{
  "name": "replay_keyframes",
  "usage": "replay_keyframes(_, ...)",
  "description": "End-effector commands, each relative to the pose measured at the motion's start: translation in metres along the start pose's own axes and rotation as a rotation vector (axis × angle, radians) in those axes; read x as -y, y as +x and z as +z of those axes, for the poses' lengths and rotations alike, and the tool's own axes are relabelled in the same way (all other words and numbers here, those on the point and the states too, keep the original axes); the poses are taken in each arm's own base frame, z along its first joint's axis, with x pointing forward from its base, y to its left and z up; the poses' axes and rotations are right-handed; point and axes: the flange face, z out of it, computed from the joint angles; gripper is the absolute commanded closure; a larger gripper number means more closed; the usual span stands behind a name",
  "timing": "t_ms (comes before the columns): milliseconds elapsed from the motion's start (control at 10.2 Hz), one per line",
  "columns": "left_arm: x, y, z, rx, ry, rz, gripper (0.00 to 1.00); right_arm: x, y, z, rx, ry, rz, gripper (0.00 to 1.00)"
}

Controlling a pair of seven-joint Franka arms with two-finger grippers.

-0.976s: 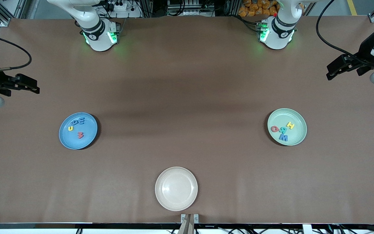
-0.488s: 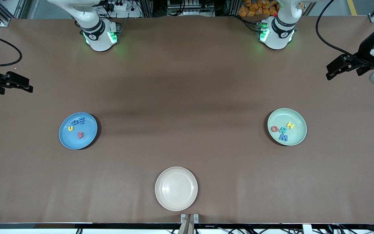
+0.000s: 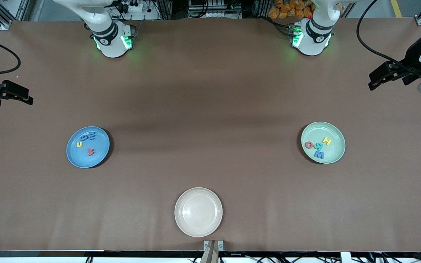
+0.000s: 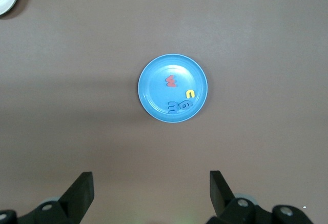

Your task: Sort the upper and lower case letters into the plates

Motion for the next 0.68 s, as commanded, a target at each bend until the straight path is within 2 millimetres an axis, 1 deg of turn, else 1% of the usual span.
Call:
replay_keyframes(0,0.002,0.0,-0.005,-0.008,0.008,0.017,0.0,-0.007,-0.005,-0.007,-0.015,-0.003,0.026,0.0)
replay_keyframes(195,0.002,0.0,-0.005,-0.008,0.008,0.017,0.0,-0.022,-0.006,-0.007,-0.017,0.0,0.045,0.0)
replay_keyframes(586,0.002,-0.001,-0.006,-0.009,0.007,0.017,0.0,-0.024,-0.006,-0.008,-0.019,0.003,0.042,0.0)
